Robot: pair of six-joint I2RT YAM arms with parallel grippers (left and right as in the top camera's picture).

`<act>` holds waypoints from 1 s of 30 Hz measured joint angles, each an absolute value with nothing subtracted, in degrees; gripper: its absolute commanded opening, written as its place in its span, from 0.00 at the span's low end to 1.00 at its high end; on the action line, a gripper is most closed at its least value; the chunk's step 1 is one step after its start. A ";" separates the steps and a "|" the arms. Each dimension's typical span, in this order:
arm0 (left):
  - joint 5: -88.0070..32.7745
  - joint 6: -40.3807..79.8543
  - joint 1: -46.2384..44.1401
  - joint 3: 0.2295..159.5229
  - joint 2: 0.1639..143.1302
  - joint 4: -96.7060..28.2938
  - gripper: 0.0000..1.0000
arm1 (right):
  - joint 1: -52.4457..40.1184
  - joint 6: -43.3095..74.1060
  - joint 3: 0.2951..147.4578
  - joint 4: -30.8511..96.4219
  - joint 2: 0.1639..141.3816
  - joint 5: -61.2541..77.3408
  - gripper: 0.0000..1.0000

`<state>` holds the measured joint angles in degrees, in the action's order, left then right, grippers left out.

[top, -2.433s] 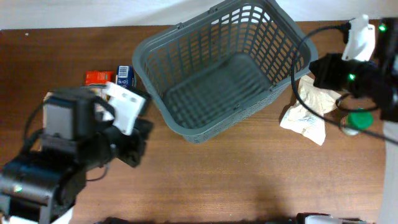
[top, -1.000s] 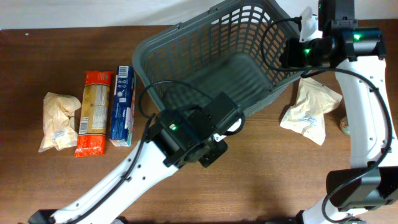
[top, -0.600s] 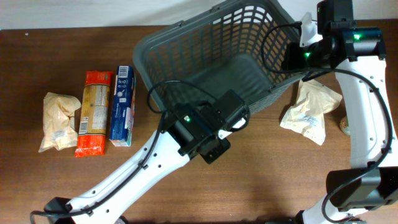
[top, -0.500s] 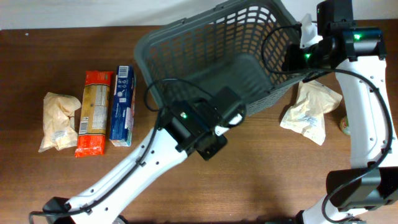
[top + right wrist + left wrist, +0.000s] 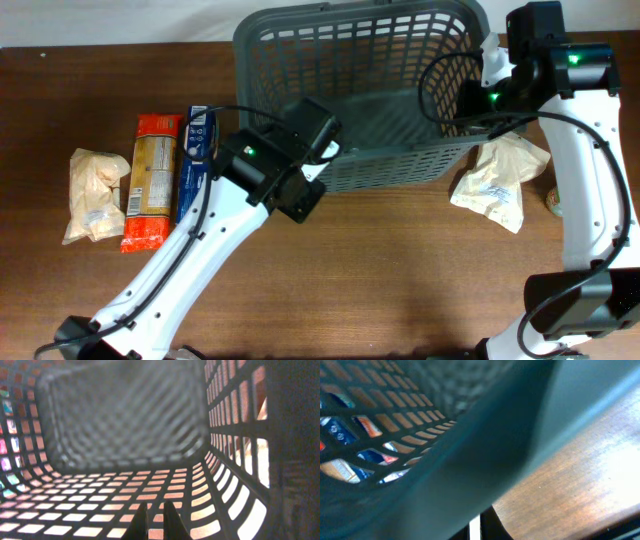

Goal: Pack container

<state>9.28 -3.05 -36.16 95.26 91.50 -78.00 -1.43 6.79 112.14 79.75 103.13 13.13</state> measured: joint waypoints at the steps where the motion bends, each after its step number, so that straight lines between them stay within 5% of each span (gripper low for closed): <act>1: 9.34 -3.05 -35.73 95.26 91.50 -77.82 0.02 | -1.67 6.66 112.14 80.23 103.13 13.13 0.04; 18: 10.74 -2.55 -31.35 96.23 90.63 -81.95 0.04 | -4.40 6.00 112.49 72.64 99.24 12.91 0.04; 30: 13.08 1.72 -20.84 101.60 70.43 -85.67 0.39 | 7.70 9.32 115.90 69.76 94.37 12.91 0.04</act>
<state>13.08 1.72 -20.84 101.60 70.43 -85.67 7.70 9.32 115.90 69.76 94.37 12.91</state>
